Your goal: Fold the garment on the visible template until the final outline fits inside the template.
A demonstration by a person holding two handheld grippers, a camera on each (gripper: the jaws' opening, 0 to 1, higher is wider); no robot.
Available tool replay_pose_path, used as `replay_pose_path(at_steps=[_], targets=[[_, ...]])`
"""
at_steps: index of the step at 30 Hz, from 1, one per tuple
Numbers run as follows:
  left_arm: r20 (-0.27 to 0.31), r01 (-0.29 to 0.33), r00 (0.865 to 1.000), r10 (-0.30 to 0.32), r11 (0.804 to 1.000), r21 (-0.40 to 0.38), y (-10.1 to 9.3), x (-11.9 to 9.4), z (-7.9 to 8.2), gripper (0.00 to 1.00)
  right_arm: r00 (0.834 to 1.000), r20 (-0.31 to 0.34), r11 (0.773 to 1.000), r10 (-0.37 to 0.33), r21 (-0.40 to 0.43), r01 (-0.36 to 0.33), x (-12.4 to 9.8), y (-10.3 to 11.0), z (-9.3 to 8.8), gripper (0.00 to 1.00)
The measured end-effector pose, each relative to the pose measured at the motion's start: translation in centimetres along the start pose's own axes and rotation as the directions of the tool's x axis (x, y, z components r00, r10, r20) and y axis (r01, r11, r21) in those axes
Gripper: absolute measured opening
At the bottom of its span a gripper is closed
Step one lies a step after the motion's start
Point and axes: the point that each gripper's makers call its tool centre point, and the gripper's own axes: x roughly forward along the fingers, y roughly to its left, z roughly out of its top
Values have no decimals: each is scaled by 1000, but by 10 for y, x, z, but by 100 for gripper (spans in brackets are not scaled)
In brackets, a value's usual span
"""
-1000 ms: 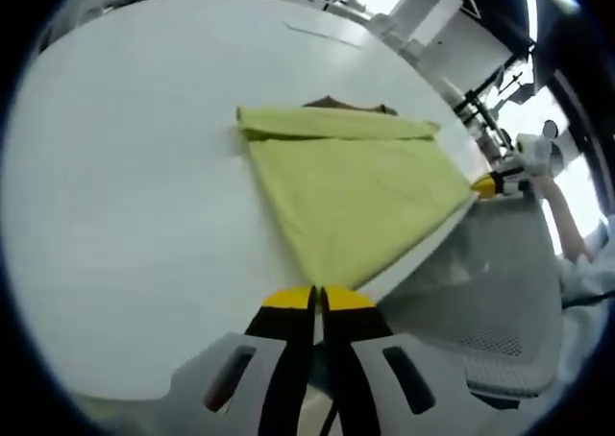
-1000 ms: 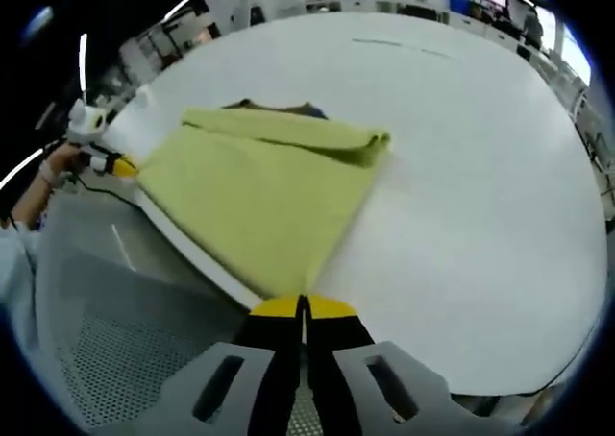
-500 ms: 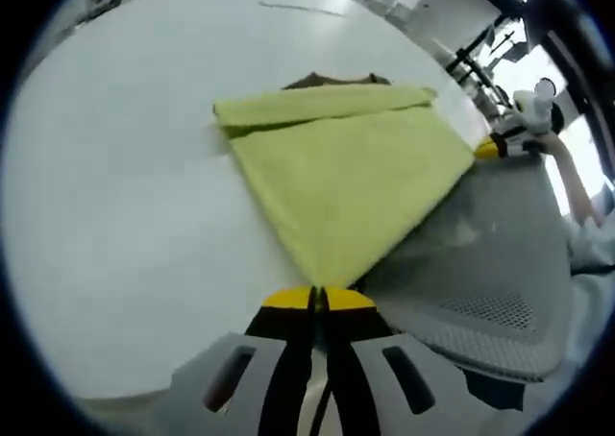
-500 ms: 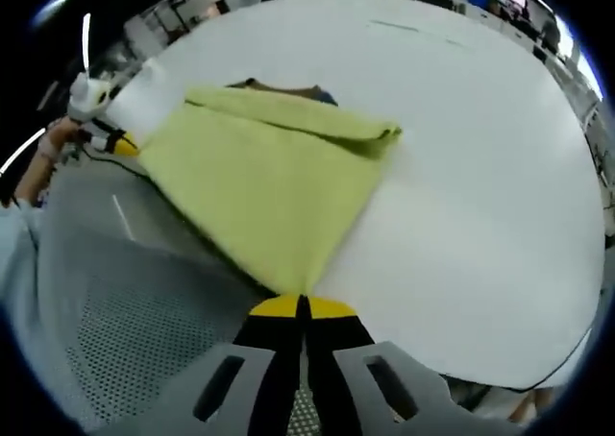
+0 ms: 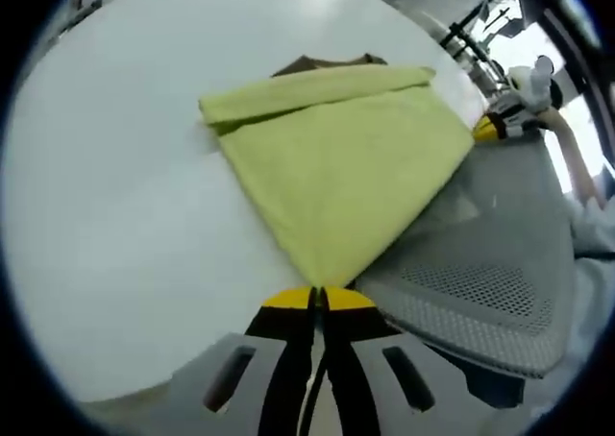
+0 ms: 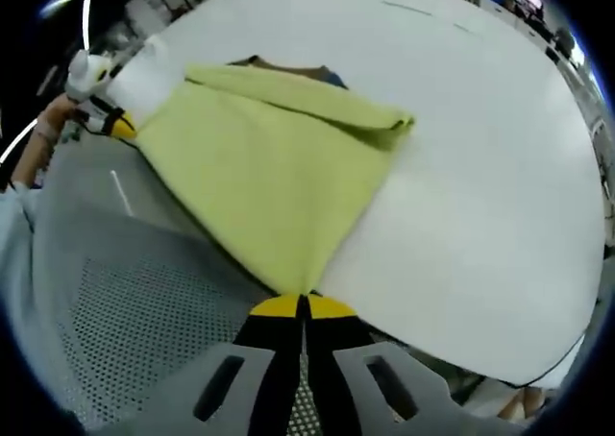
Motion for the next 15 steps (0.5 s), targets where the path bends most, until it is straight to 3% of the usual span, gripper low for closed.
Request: replay_pose_path(at_steps=[7,13,15], targets=[[-20,-4,1000,4,1000,4,2,3,-2,0,1000,-12,1000,-11,-12,11,5,-2,0,1],[-44,-14,999,17,998,60,5,1,-7,2,1000,-3,999,-12,-45,12,5,-3,0,2],[-40,-20,999,23,998,66,6,-2,-7,2,998,-16,994,-66,-93,64,3,-11,-1,1]])
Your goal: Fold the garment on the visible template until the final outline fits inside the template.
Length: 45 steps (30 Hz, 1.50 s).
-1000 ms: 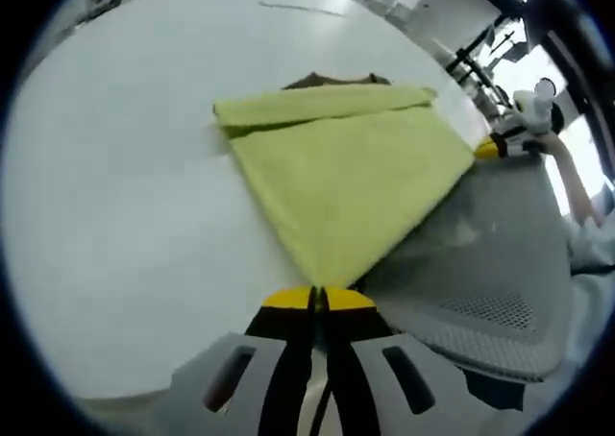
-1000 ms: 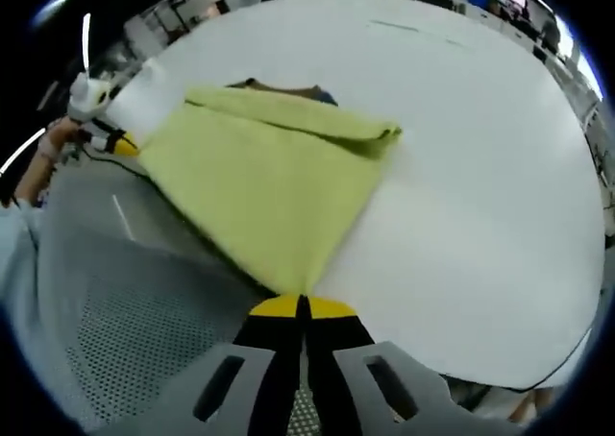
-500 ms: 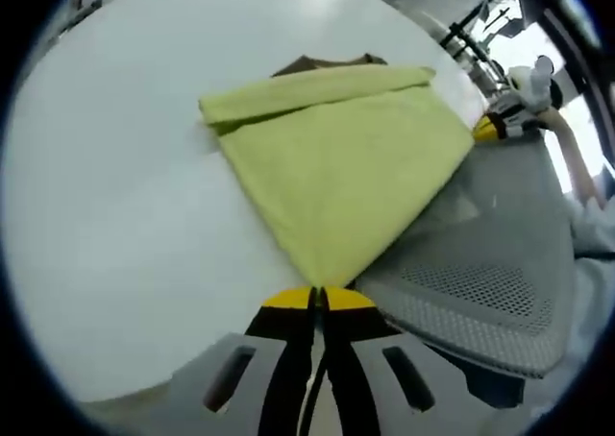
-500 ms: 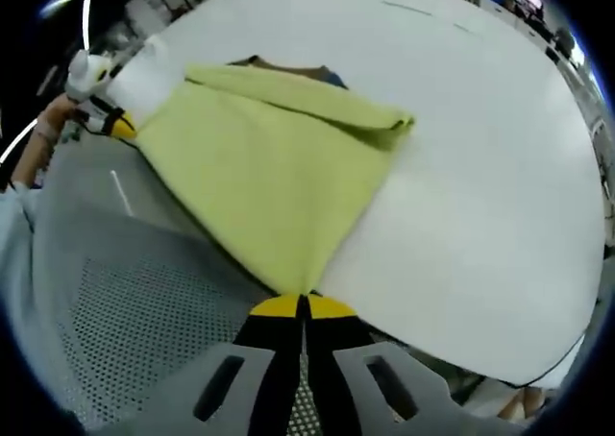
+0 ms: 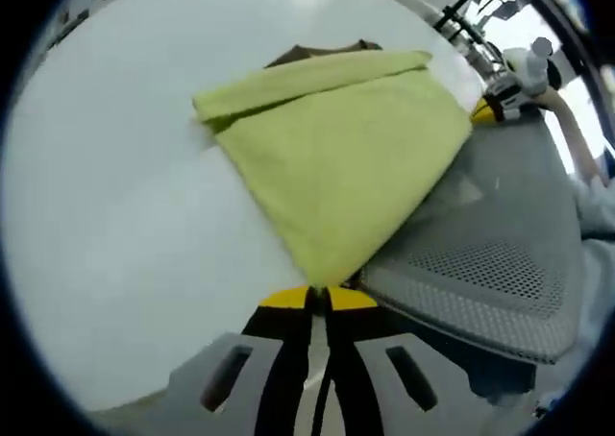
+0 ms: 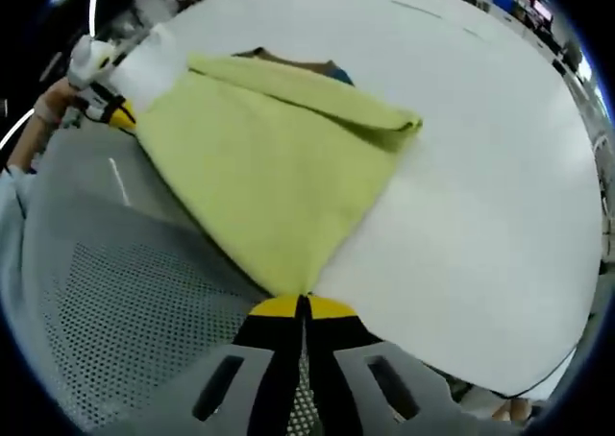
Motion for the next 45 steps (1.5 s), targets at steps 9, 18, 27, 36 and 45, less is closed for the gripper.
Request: replay_pose_path(at_steps=[9,18,27,36,45], targets=[[-30,-29,999,29,999,17,5,-9,-1,1,999,53,1000,3,23,-4,-12,-1,7,1],[24,-88,996,87,995,47,10,-20,10,5,995,99,1000,-9,17,7,-13,-4,17,1],[113,-148,984,141,987,61,18,-32,32,7,987,157,999,-34,8,33,-20,-10,30,3],[172,-195,970,174,974,115,25,-42,55,8,975,215,998,-56,-9,59,-26,-14,48,7],[203,-228,958,201,966,122,34,-45,65,11,966,246,996,-82,-21,90,-29,-22,58,12]])
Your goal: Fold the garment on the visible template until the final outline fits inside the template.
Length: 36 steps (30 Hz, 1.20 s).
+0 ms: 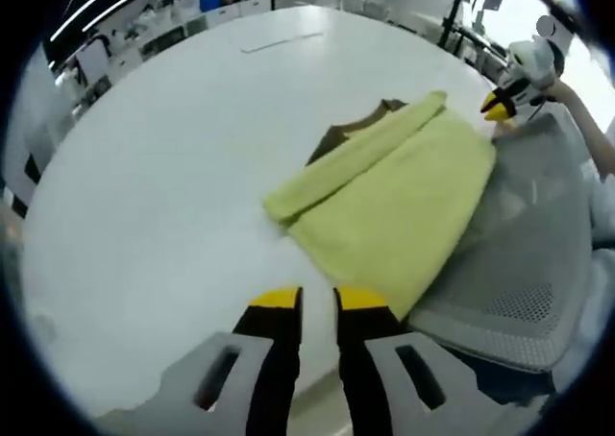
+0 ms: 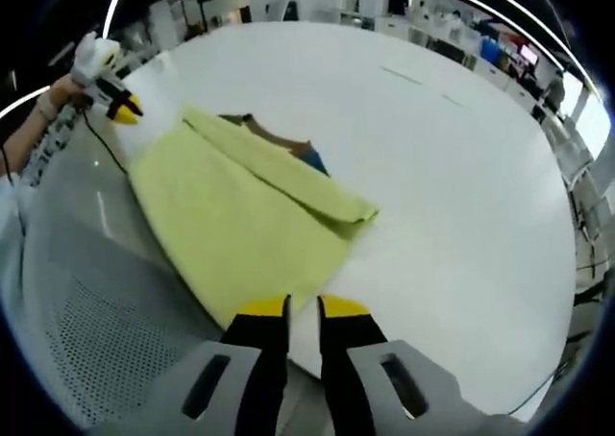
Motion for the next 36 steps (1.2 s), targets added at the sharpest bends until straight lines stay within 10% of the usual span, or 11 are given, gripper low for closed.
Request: replay_pose_path(at_steps=[36], targets=[[85,-78,994,76,997,22,34,34,22,18,989,124,996,-81,-36,86,21,-37,42,20]])
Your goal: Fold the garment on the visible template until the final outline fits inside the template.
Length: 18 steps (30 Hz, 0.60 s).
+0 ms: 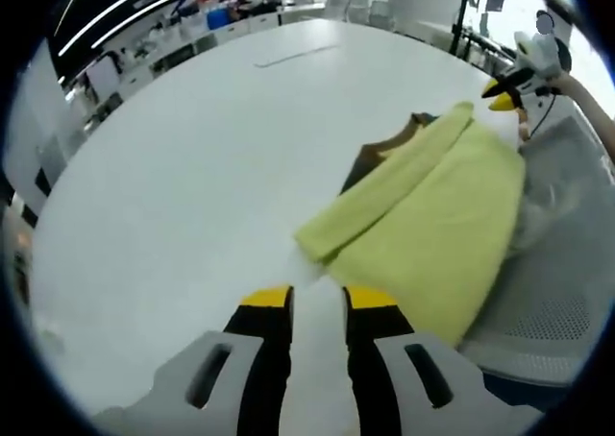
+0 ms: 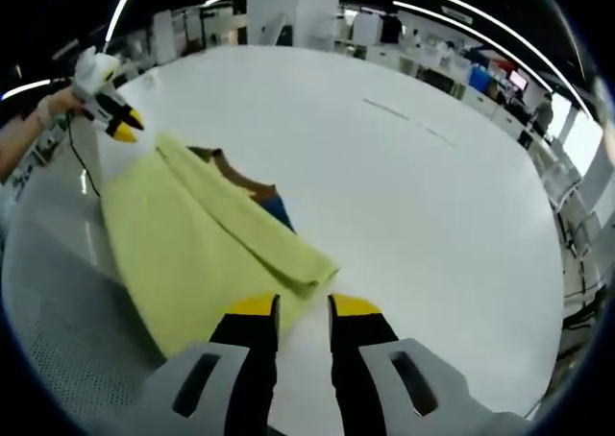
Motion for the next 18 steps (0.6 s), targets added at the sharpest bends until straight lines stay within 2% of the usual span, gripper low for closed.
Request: replay_pose_path(at_steps=[12,18], targets=[[25,-35,999,36,999,-16,9,11,-2,17,999,10,999,-38,4,38,13,-16,-2,17],[44,-45,998,47,998,-47,12,16,-4,16,999,1,999,-37,-3,37,20,-16,-4,17]])
